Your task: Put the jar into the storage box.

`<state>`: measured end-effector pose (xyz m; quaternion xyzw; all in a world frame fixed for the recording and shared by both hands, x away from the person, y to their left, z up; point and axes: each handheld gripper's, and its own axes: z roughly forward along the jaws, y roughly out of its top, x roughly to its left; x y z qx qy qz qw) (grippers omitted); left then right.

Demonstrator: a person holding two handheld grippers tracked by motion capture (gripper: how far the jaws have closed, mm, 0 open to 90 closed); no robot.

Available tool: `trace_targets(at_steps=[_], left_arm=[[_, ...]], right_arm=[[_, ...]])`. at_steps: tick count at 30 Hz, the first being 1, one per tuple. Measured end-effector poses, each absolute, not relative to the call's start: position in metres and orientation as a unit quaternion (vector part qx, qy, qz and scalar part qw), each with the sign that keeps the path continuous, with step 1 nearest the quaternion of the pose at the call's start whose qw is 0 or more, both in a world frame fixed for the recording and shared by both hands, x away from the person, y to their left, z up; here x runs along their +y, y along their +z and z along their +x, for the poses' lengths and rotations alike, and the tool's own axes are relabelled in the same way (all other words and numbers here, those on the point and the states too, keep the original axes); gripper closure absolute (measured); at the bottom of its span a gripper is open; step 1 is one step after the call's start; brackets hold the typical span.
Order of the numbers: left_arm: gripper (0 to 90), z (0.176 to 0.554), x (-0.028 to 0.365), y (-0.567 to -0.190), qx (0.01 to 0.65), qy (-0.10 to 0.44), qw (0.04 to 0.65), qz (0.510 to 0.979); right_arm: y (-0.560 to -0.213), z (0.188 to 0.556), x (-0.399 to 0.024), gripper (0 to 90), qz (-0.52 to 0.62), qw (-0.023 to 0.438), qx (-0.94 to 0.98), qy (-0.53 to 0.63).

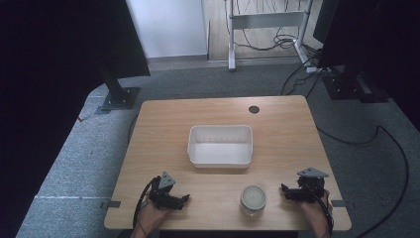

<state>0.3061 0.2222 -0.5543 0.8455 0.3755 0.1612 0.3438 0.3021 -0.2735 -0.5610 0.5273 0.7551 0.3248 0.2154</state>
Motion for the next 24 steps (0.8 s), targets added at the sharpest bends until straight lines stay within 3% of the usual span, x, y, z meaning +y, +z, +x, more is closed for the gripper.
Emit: trace_targets(at_steps=[7,24], left_arm=[[5.6,0.3052,0.2211,-0.5532,0.375,0.163,0.349,0.843],[6.0,0.2989,0.2239,-0.5455,0.372,0.163,0.365,0.838]], right_arm=[[-0.561,0.3019,-0.2734,1.9,0.528,0.216,0.754,0.325],[-0.561,0.3012,-0.2733,2.8,0.527,0.216,0.754,0.326]])
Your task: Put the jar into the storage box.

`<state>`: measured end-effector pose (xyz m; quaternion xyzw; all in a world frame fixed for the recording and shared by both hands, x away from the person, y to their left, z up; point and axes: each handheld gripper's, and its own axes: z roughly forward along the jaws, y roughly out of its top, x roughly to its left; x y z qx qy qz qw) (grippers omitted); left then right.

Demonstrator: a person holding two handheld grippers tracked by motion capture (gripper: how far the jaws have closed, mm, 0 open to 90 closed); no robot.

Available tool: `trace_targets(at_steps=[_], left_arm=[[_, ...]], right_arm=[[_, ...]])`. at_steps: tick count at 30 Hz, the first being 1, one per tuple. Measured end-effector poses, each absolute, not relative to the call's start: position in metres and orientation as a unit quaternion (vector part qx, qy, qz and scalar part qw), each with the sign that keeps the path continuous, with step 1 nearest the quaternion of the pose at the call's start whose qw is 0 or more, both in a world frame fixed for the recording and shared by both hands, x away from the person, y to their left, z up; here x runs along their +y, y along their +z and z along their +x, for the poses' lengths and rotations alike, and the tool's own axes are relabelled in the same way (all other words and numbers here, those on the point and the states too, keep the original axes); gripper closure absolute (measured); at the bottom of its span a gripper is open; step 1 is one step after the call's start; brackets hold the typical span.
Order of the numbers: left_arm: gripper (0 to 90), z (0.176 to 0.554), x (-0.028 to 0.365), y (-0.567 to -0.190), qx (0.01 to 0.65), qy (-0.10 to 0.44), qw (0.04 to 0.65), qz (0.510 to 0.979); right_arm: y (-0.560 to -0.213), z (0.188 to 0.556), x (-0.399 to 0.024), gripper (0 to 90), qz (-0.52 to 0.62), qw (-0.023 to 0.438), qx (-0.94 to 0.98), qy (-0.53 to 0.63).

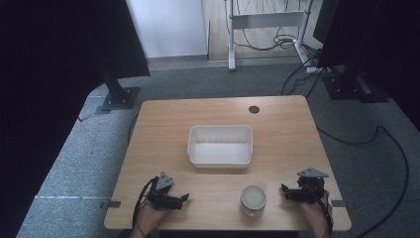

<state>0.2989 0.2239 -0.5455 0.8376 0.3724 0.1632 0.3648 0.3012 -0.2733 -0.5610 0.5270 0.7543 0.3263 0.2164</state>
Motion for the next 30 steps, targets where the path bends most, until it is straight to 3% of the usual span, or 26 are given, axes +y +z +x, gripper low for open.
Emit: trace_targets(at_steps=[30], left_arm=[[6.0,0.285,0.198,-0.531,0.325,0.156,0.391,0.847]], right_arm=[[-0.561,0.301,-0.273,2.8,0.527,0.216,0.754,0.326]])
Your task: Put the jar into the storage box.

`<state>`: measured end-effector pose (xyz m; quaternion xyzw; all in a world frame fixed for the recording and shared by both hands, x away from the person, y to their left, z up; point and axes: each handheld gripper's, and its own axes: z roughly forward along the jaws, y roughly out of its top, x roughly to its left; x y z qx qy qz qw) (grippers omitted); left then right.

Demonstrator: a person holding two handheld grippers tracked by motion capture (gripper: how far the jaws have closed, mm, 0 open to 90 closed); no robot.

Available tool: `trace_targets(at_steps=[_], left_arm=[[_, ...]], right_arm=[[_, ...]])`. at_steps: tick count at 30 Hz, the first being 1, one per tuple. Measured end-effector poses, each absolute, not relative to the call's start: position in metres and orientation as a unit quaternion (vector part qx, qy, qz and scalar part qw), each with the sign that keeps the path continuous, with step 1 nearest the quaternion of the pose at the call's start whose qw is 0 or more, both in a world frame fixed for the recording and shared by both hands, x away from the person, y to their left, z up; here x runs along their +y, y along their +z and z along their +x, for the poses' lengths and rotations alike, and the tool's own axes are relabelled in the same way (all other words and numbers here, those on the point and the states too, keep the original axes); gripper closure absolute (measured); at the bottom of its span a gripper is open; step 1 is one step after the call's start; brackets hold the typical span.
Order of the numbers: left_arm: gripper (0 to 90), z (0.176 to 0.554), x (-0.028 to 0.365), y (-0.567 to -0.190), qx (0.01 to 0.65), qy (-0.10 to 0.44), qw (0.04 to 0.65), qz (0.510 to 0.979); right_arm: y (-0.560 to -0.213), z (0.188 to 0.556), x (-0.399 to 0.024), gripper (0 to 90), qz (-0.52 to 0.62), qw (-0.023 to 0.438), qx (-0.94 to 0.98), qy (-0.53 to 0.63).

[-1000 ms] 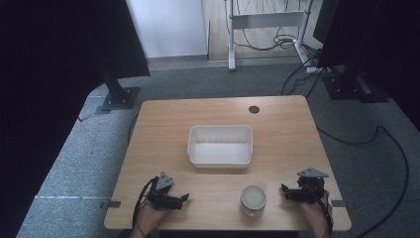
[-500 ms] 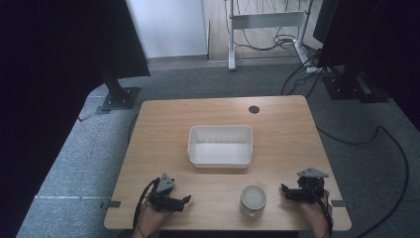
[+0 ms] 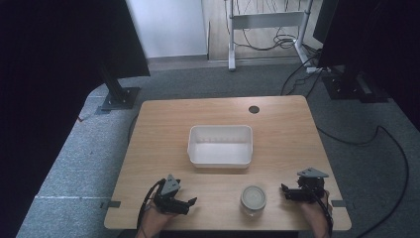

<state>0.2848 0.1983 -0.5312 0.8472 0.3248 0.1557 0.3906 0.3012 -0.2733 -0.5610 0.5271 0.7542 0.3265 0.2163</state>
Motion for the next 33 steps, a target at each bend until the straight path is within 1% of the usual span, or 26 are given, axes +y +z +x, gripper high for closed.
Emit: trace_targets(at_steps=[33], left_arm=[[3.8,0.279,0.136,-0.511,0.245,0.128,0.411,0.869]], right_arm=[[-0.561,0.301,-0.273,2.8,0.527,0.216,0.754,0.326]])
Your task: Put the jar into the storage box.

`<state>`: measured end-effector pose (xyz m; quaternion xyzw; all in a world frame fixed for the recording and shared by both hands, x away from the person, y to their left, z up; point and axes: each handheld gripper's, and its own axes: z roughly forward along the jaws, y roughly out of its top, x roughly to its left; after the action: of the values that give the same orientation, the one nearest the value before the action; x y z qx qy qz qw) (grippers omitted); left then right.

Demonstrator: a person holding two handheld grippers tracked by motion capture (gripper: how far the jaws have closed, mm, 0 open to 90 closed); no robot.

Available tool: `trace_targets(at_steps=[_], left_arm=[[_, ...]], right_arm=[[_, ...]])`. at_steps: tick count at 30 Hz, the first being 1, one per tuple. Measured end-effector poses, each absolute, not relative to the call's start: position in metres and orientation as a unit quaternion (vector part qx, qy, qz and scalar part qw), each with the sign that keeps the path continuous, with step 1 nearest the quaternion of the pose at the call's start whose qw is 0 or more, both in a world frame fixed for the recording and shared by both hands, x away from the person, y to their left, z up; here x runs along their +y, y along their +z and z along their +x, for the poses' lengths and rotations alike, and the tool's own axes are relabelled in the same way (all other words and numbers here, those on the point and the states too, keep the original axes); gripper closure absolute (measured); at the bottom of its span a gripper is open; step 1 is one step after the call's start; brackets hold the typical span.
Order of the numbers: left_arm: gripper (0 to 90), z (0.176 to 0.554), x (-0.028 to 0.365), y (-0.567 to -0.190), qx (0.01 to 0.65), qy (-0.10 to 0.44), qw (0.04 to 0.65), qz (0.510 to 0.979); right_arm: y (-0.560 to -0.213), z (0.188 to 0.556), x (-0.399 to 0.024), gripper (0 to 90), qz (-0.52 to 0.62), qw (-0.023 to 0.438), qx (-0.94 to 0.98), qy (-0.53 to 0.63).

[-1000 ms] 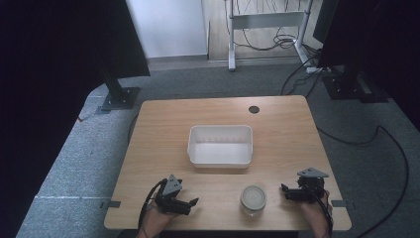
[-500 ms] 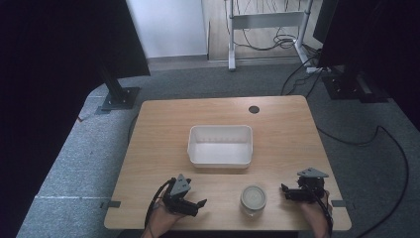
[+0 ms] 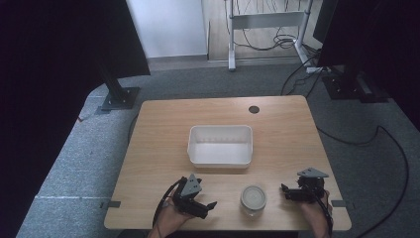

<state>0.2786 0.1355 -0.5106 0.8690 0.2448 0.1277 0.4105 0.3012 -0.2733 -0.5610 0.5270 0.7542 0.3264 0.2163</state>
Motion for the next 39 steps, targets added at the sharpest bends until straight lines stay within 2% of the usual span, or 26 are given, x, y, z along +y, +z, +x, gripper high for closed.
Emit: trace_targets(at_steps=[39], left_arm=[[2.2,0.268,0.063,-0.502,0.169,0.088,0.431,0.882]], right_arm=[[-0.561,0.301,-0.273,2.8,0.527,0.216,0.754,0.326]])
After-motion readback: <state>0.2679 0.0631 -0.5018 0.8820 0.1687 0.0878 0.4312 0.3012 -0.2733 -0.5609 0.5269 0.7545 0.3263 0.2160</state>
